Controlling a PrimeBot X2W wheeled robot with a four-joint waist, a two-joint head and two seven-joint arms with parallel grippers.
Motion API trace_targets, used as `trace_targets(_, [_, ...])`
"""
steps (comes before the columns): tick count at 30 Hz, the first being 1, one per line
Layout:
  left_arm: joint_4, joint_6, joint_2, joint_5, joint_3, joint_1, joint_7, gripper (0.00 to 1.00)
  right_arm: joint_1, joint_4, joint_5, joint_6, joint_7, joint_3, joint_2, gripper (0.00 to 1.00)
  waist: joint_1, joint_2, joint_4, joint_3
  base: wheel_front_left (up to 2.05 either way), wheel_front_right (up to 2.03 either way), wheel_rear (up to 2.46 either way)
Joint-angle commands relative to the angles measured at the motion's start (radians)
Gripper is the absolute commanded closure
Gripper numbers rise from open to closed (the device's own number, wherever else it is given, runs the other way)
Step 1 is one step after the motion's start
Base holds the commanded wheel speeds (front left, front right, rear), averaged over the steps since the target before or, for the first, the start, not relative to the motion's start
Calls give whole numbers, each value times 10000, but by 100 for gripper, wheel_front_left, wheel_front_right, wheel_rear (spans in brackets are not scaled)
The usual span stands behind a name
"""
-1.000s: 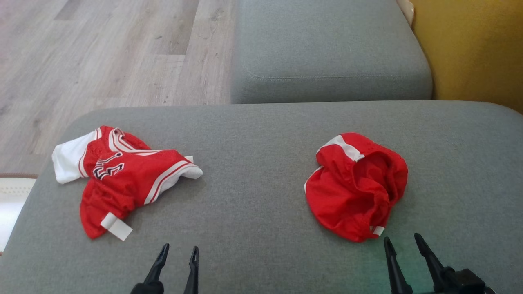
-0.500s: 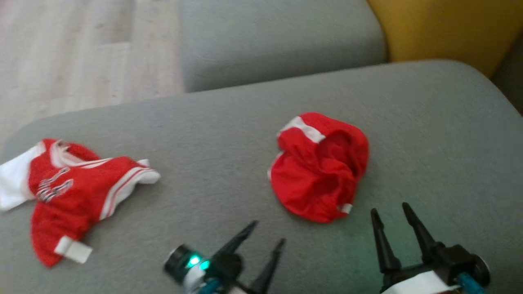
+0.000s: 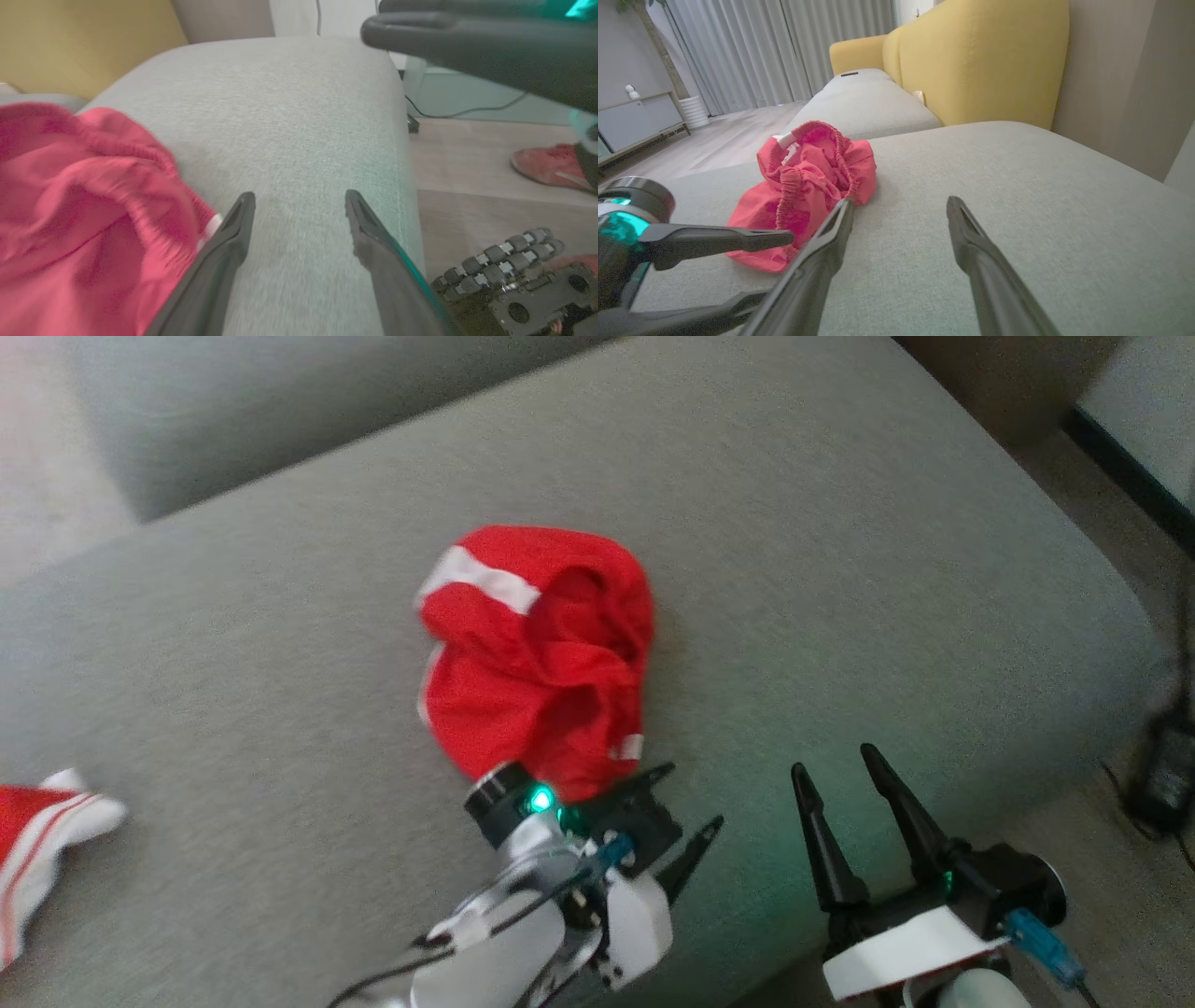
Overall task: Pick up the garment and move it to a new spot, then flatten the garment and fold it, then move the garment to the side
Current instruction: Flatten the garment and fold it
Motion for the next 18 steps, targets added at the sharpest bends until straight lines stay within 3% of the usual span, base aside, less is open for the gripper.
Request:
trace_targets(1, [-179, 151, -78, -107, 121, -463, 73, 0, -333, -276, 72, -19, -38, 250, -56, 0, 0, 0, -935, 799, 0, 0, 0])
trace_targets(7, [889, 1504, -79, -275, -627, -1543, 1187, 0, -440, -266, 229, -19, -38, 412, -56, 0, 0, 0, -1280, 943, 0, 0, 0])
trace_targets(13, [1816, 2219, -79, -470, -899, -2076, 1617, 0, -427, -260, 262, -19, -38, 352, -56, 0, 0, 0, -1135, 928, 0, 0, 0])
trace_targets(18, [1912, 2621, -79, -629, -969, -2330, 1297, 0, -377, -276, 164, -19, -38, 226, -56, 0, 0, 0, -790, 903, 0, 0, 0])
